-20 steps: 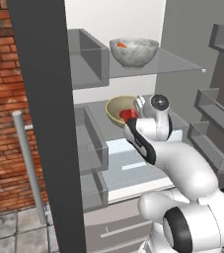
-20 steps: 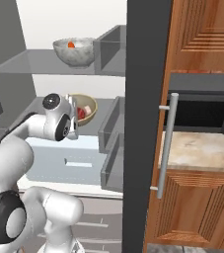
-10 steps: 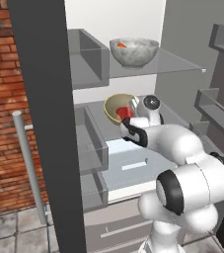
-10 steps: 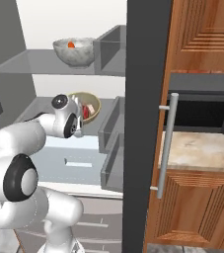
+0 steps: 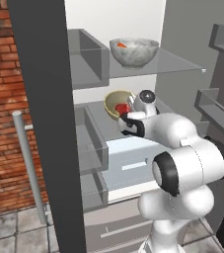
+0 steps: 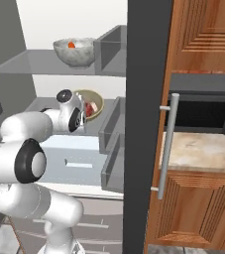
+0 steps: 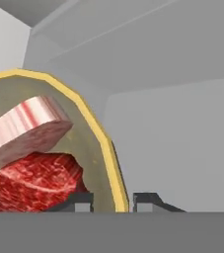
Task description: Place the bowl with the broccoli and carrot on the top shelf of the fridge. Place the bowl with the steaks on the second highest shelf of the fridge.
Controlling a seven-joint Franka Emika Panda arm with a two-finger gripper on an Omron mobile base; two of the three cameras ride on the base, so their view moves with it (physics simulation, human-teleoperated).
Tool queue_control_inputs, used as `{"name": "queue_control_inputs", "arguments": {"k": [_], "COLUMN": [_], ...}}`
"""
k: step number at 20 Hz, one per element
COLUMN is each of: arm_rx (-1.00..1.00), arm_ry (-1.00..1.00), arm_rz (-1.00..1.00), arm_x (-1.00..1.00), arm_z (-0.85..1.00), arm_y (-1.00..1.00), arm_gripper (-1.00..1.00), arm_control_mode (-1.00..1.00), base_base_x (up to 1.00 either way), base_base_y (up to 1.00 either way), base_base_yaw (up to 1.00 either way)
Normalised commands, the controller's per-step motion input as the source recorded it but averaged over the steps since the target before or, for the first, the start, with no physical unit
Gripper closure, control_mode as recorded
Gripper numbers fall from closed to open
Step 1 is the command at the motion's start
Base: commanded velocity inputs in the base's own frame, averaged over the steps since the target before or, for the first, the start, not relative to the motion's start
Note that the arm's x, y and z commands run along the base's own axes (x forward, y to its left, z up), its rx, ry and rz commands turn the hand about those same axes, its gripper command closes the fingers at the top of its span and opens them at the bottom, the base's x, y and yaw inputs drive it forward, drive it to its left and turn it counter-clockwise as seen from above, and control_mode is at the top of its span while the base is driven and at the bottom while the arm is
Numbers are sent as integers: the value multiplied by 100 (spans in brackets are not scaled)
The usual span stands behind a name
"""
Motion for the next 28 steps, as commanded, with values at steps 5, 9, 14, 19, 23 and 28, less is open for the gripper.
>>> {"name": "queue_control_inputs", "arguments": {"k": [5,9,14,19,23,28], "arm_rx": [-1,-5,-3,0,0,0], "arm_ry": [-13,-26,-22,-13,-17,-15], "arm_rz": [-1,-5,-7,-6,-1,0], "arm_x": [-29,-63,-90,-100,-100,-100], "arm_z": [55,89,99,42,1,-2], "arm_y": [9,18,15,1,-1,-5], "arm_gripper": [-100,-100,-100,-100,-100,-100], "arm_control_mode": [-100,-100,-100,-100,-100,-100], "base_base_x": [0,0,0,0,0,0], "base_base_y": [0,0,0,0,0,0], "base_base_yaw": [0,0,0,0,0,0]}}
